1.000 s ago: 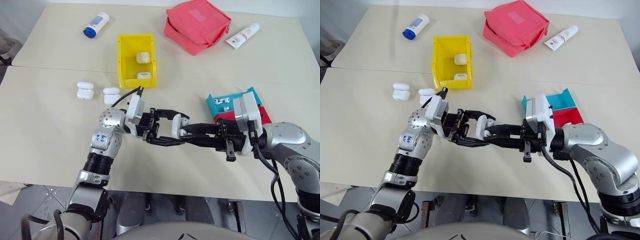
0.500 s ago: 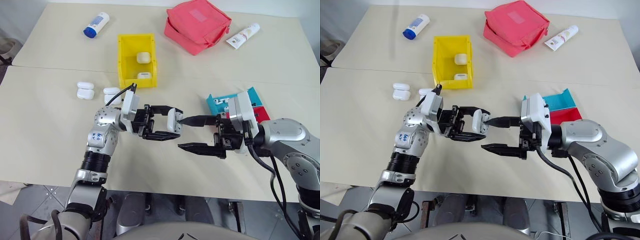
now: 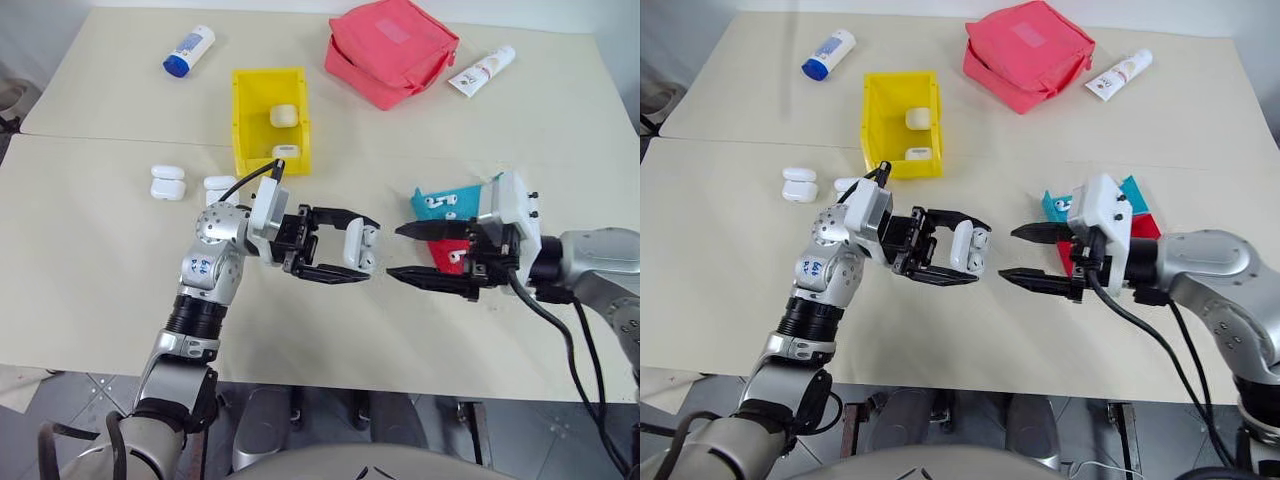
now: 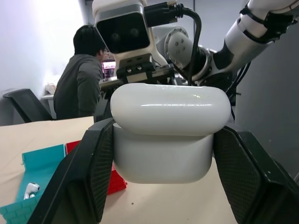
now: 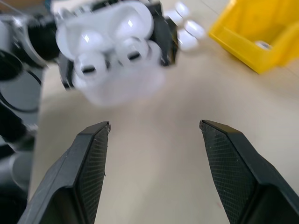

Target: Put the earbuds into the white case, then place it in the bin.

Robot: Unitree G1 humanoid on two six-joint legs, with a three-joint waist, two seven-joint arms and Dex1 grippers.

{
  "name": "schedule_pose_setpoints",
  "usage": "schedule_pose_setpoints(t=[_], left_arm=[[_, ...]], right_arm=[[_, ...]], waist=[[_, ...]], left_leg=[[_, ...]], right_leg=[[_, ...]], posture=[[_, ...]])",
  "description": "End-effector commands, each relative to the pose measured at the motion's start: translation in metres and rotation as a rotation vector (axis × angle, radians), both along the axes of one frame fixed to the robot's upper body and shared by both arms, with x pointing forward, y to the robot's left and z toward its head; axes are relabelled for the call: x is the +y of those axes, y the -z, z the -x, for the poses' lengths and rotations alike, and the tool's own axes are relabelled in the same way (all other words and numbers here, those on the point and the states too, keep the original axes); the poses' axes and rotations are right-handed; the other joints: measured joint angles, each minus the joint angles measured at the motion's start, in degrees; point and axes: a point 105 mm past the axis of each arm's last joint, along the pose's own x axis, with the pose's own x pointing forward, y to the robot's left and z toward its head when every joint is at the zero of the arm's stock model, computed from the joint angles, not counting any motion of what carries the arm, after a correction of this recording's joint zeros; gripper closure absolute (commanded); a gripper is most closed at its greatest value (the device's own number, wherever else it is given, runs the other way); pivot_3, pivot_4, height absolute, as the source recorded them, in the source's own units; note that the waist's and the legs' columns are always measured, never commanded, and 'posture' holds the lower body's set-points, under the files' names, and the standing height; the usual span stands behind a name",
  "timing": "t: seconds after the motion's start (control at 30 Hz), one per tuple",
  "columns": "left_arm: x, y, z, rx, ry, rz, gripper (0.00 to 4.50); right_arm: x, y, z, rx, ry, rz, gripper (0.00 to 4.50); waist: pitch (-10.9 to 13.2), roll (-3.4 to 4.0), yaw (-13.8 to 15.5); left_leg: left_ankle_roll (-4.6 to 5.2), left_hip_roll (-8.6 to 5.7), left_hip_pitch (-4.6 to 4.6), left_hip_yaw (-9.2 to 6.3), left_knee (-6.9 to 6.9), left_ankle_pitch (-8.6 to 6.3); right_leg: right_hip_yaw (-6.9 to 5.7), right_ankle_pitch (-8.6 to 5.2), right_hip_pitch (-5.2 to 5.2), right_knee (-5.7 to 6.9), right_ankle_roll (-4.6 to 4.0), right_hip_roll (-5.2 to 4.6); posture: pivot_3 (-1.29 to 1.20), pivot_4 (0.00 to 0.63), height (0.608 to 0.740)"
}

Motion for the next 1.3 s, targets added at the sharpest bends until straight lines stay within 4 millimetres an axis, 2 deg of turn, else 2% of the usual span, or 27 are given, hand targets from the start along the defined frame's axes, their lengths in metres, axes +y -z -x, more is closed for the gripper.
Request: schedule_pose_setpoints(t=[0.03, 0.07, 0.13, 0.23, 0.37, 0.4, 0.57, 0.73, 0.83, 0.93, 1.1, 1.2, 1.3], left_arm=[[-0.010, -0.010, -0.003, -0.072, -0.018, -0.050, 1.69], [-0.012, -0.009, -0.004, -0.084, -0.024, -0.073, 1.69], [-0.014, -0.006, -0.006, -0.102, -0.028, -0.117, 1.69], [-0.020, -0.001, -0.010, -0.126, -0.034, -0.187, 1.69], [-0.027, 0.002, -0.013, -0.166, -0.031, -0.236, 1.69], [-0.029, 0.001, -0.015, -0.164, -0.035, -0.232, 1.69], [-0.032, 0.005, -0.019, -0.163, -0.052, -0.232, 1.69], [-0.034, 0.006, -0.020, -0.154, -0.083, -0.219, 1.69], [-0.032, 0.007, -0.019, -0.142, -0.100, -0.216, 1.69], [-0.026, 0.004, -0.020, -0.128, -0.134, -0.196, 1.69], [-0.016, -0.004, -0.022, -0.117, -0.186, -0.156, 1.69], [-0.013, -0.007, -0.023, -0.109, -0.217, -0.137, 1.69], [-0.012, -0.007, -0.024, -0.096, -0.252, -0.116, 1.69]], right_arm=[[-0.003, -0.022, 0.001, -0.098, 0.038, 0.030, 1.25], [-0.003, -0.027, 0.001, -0.124, 0.044, 0.031, 1.45], [-0.002, -0.039, 0.000, -0.175, 0.056, 0.019, 1.87], [0.006, -0.054, 0.000, -0.198, 0.067, 0.005, 2.89], [0.026, -0.055, 0.002, -0.185, 0.032, 0.006, 4.30], [0.032, -0.054, 0.003, -0.185, 0.016, 0.013, 4.48], [0.049, -0.051, 0.006, -0.178, -0.030, 0.011, 4.48], [0.053, -0.021, 0.003, -0.091, -0.026, 0.114, 4.48], [0.044, -0.012, -0.001, -0.071, 0.002, 0.172, 4.48], [0.023, -0.008, -0.005, -0.057, 0.062, 0.242, 4.48], [-0.003, -0.014, -0.011, -0.072, 0.139, 0.268, 4.48], [-0.008, -0.024, -0.017, -0.100, 0.179, 0.165, 4.48], [-0.013, -0.034, -0.015, -0.120, 0.150, -0.017, 4.48]], waist=[[-1.39, 0.02, 0.10], [-2.51, 0.06, 0.27], [-3.64, -0.03, 0.28], [-4.56, -0.28, 0.14], [-5.00, -0.45, 0.01], [-5.13, -0.44, 0.02], [-5.36, -0.41, 0.01], [-5.56, -0.49, 0.01], [-5.63, -0.47, 0.01], [-5.66, -0.51, 0.06], [-5.79, -0.54, 0.00], [-5.97, -0.56, -0.03], [-6.29, -0.75, 0.03]], left_leg=[[0.00, 0.01, 0.00, 0.00, 0.01, 0.00], [-0.02, -0.02, -0.38, -0.01, 0.00, 0.01], [-0.08, -0.12, -0.17, 0.00, -0.17, -0.07], [-0.07, -0.11, -0.03, 0.08, -0.24, -0.06], [-0.08, 0.00, 0.03, 0.17, -0.19, -0.04], [-0.08, 0.00, 0.03, 0.20, -0.19, -0.04], [-0.08, -0.02, 0.02, 0.20, -0.21, -0.05], [-0.08, -0.02, 0.01, 0.19, -0.21, -0.05], [-0.08, -0.04, 0.01, 0.20, -0.21, -0.05], [-0.08, -0.04, 0.01, 0.18, -0.21, -0.05], [-0.07, -0.01, 0.01, 0.21, -0.20, -0.06], [-0.07, -0.02, 0.02, 0.21, -0.20, -0.06], [-0.08, 0.00, 0.05, 0.20, -0.22, -0.05]], right_leg=[[0.00, 0.00, 0.00, 0.00, 0.00, 0.01], [0.02, 0.00, -0.38, 0.02, 0.00, 0.04], [-0.10, 0.00, -0.24, 0.01, 0.00, 0.06], [-0.11, 0.00, -0.04, -0.22, 0.00, 0.08], [-0.02, 0.00, -0.01, -0.21, 0.00, 0.13], [0.02, 0.00, -0.04, -0.20, 0.00, 0.13], [0.03, 0.00, -0.07, -0.19, 0.00, 0.13], [0.03, 0.00, -0.08, -0.15, 0.00, 0.13], [0.04, 0.00, -0.09, -0.15, 0.00, 0.12], [0.03, 0.00, -0.10, -0.13, 0.00, 0.12], [0.05, 0.00, -0.10, -0.12, 0.00, 0.12], [0.07, 0.00, -0.10, -0.10, 0.00, 0.12], [0.04, 0.00, -0.09, -0.09, 0.00, 0.16]], posture=[[0.00, 0.000, 0.740], [0.00, 0.000, 0.740], [0.00, 0.000, 0.740], [0.00, 0.000, 0.740], [0.00, 0.000, 0.740], [0.00, 0.000, 0.740], [0.00, 0.000, 0.740], [0.00, 0.000, 0.740], [0.00, 0.000, 0.740], [0.00, 0.000, 0.740], [0.00, 0.000, 0.740], [0.00, 0.000, 0.740], [0.00, 0.000, 0.740]])
